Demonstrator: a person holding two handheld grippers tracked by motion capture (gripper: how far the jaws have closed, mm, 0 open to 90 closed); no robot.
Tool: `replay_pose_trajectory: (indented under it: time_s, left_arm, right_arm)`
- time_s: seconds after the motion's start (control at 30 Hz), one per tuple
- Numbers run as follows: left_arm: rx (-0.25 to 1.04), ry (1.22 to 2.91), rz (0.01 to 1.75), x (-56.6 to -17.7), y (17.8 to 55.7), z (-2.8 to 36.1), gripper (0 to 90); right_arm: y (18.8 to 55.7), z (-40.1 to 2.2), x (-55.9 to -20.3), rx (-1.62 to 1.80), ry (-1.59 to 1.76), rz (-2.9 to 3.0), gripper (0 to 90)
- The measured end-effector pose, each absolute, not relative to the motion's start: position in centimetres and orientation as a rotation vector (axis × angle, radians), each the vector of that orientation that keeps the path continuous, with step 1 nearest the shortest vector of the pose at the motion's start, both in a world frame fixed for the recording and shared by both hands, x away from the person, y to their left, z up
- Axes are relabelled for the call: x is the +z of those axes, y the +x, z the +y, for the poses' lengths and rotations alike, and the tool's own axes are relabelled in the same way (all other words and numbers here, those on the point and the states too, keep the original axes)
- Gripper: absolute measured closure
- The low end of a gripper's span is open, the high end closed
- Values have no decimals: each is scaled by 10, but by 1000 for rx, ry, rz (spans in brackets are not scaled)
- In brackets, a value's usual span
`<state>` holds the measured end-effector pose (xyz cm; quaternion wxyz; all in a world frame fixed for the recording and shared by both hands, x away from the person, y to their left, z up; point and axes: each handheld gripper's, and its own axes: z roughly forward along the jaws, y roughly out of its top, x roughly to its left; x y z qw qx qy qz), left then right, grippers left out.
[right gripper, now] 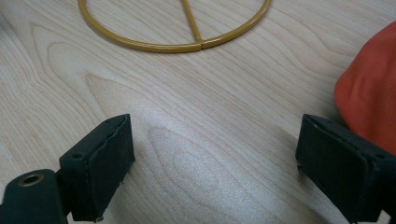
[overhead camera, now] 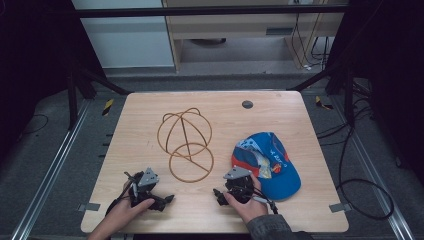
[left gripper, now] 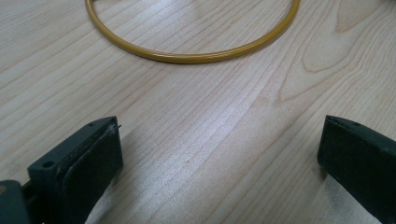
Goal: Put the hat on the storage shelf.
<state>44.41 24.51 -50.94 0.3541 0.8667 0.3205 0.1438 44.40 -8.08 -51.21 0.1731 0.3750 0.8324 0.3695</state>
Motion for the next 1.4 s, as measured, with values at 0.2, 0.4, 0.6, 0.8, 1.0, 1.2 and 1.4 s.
replay_pose_trajectory:
  time_s: [0.2,0.4,0.6,0.8,1.0,1.2,1.4]
  left_arm:
    - [373,2238,832,-510,444,245,0]
    - [373,2237,834,-509,444,245,0]
    - [373,2233,843,-510,443,245,0]
    - [372,2239,835,-509,443,245,0]
    - [369,2243,824,-509,443,246,0]
    - [362,2246,808,-509,444,247,0]
    - [363,2247,810,-509,444,247,0]
  right_arm:
    - [443,-80,-512,1040,1080,2354,115]
    - [443,-80,-511,1042,1090,2357,108]
    - [444,-88,-482,1058,1057,2346,153]
    - [448,-122,-431,953,1038,2281,123]
    - [454,-162,-409,843,1085,2272,127]
    - [462,-188,-404,776,1157,2290,129]
    - [473,-206,-405,760,1226,2301,139]
